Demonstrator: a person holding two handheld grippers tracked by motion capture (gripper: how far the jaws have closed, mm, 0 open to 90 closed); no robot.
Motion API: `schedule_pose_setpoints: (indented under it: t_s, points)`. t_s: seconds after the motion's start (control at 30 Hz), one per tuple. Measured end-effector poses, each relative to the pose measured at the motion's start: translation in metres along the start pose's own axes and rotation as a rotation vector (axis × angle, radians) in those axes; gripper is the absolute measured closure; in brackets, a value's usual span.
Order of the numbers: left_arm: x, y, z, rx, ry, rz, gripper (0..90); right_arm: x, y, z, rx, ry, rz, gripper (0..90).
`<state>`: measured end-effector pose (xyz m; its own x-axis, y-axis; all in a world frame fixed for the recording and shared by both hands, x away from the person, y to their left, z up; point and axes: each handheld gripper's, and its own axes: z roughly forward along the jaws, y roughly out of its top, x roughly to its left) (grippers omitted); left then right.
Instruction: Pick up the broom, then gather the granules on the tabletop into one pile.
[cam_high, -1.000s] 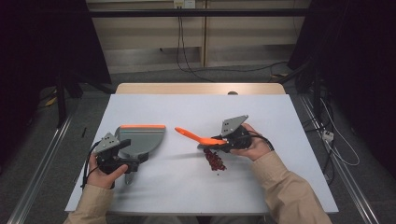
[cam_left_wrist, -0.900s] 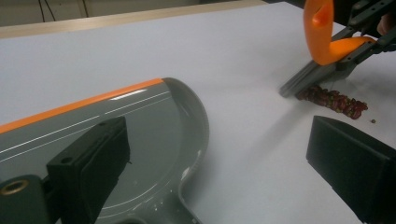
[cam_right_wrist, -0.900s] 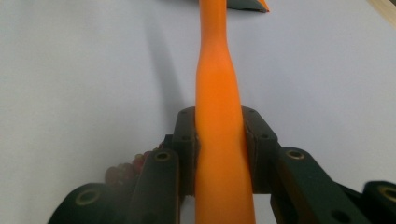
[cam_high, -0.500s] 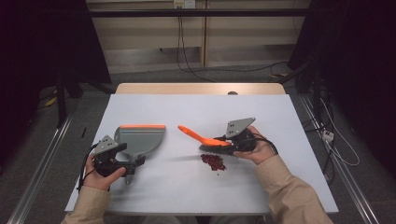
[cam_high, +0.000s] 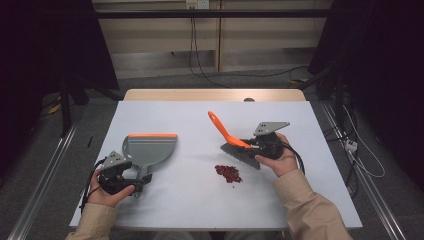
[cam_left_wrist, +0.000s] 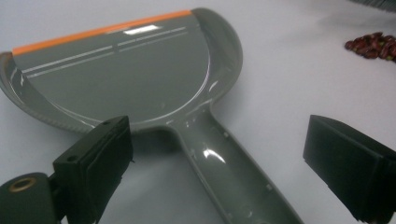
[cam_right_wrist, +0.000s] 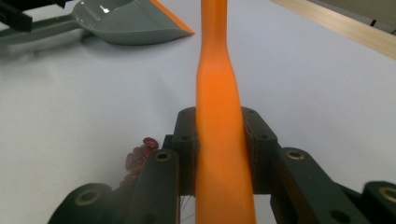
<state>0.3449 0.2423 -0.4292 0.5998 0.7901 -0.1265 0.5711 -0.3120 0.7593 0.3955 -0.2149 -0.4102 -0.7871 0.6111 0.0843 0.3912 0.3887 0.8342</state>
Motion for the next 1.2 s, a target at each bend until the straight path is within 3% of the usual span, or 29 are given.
schedule_pose_setpoints:
  t_s: [0.27,0.4,0.57,0.77,0.97,1.07,1.2]
  points:
    - [-0.003,-0.003,0.011,0.055,0.048,-0.026,9.3,0.003,-0.005,-0.009,-0.023,-0.046,0.046,71.0]
    - [0.0,-0.006,0.012,0.098,0.082,-0.001,12.3,0.002,-0.005,-0.011,-0.029,-0.046,0.049,71.0]
    - [0.012,-0.009,0.005,0.113,0.132,-0.045,13.9,0.0,-0.01,-0.016,-0.037,-0.061,0.067,71.0]
    - [0.021,-0.007,0.0,0.103,0.126,-0.045,19.5,-0.003,-0.013,-0.021,-0.041,-0.069,0.075,71.0]
    - [0.033,-0.006,-0.002,0.108,0.149,-0.058,23.8,-0.003,-0.015,-0.021,-0.039,-0.076,0.081,71.0]
    - [0.036,-0.003,-0.004,0.103,0.129,-0.042,29.2,-0.002,-0.016,-0.021,-0.041,-0.075,0.079,71.0]
    - [0.032,0.002,0.001,0.101,0.075,-0.01,29.8,-0.002,-0.016,-0.021,-0.041,-0.074,0.079,71.0]
